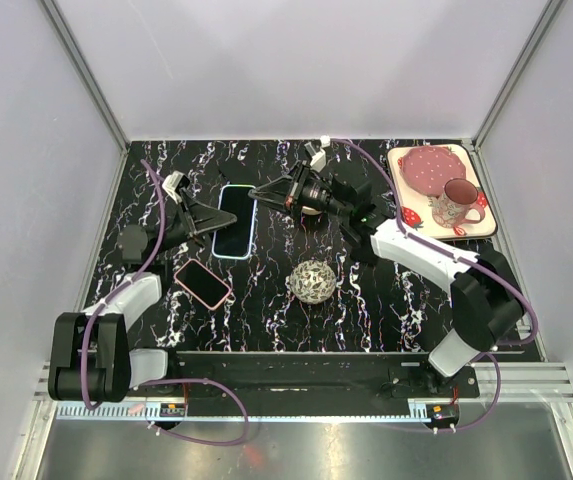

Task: Take the phone out of the phone case
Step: Remove the phone case from the phone.

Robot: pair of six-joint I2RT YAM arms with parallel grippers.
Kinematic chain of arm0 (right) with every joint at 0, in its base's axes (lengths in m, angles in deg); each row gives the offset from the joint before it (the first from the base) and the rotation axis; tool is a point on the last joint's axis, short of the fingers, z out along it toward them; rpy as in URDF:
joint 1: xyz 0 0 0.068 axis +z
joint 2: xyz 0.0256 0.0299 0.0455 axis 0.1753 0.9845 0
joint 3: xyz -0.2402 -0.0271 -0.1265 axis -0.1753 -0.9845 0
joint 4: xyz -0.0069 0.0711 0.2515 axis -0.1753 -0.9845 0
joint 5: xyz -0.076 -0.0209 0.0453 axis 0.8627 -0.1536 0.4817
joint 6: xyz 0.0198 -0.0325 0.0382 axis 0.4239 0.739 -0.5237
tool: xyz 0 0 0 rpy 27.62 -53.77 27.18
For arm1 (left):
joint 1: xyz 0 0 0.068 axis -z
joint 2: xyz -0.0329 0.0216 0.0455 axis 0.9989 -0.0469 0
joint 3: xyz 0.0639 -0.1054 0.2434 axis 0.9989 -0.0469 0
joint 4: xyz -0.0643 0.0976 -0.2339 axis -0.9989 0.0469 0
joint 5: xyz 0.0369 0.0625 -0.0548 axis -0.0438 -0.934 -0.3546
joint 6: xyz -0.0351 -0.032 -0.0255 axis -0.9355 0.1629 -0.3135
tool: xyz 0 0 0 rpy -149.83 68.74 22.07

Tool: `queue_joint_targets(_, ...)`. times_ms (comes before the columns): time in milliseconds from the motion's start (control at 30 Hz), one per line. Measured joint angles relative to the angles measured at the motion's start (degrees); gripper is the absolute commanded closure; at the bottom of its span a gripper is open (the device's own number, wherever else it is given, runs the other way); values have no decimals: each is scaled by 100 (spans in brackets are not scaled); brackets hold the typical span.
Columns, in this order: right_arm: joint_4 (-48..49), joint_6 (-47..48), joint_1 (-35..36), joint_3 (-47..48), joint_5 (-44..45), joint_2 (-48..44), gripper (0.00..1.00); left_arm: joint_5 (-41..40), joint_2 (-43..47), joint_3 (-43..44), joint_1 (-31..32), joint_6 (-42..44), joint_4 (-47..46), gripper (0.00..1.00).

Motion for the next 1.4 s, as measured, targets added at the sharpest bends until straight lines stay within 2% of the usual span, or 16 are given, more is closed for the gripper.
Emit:
queue_joint_targets(33, -13, 15, 0, 0, 52, -24, 100, 2, 28, -74, 4, 2, 0, 22)
queue_joint_targets(133, -39, 39, 0, 0, 122, -57, 100, 0, 136, -223, 17, 15, 2, 35)
queue_joint_targets(167, -46, 50, 0, 0, 129, -57, 100, 2, 160, -232, 17, 20, 4, 43)
queue_joint_targets(200, -66, 52, 0, 0, 146, -57, 100, 2, 199, -236, 24, 44, 7, 69)
queue_joint_targets(267, -83, 59, 0, -2, 175, -57, 100, 2, 264, -236, 31, 98, 13, 94)
queue_joint_targets(300, -83, 57, 0, -2, 184, -57, 100, 2, 280, -236, 33, 74, 20, 100)
queue_joint_targets(367, 46, 79, 0, 0, 188, -68, 100, 11, 295, -240, 33, 81, 114, 100)
queue_joint_targets(400, 44, 76, 0, -4, 186, -72, 92, 7, 297, -238, 44, 76, 127, 100)
queue_joint_targets(433, 31, 70, -7, -7, 175, -72, 73, 2, 304, -238, 46, 68, 131, 100)
queue_joint_targets(533, 24, -46, -24, -7, 162, -72, 52, 17, 308, -238, 50, 107, 170, 100)
queue_joint_targets(633, 129, -229, -76, -7, 120, -72, 50, 20, 339, -238, 57, 236, 308, 100)
queue_joint_targets(1067, 1161, -1132, -195, -35, -249, 306, 53, -11, 710, -219, 61, 870, 1040, 100)
queue_joint_targets(1200, 1353, -1263, -199, -35, -315, 446, 68, -17, 710, -216, 61, 898, 1126, 100)
queue_joint_targets(1300, 1484, -1373, -201, -35, -382, 560, 74, -37, 710, -186, 61, 911, 1150, 100)
queue_joint_targets(1400, 1622, -1469, -203, -35, -411, 645, 85, -50, 726, -175, 61, 911, 1180, 100)
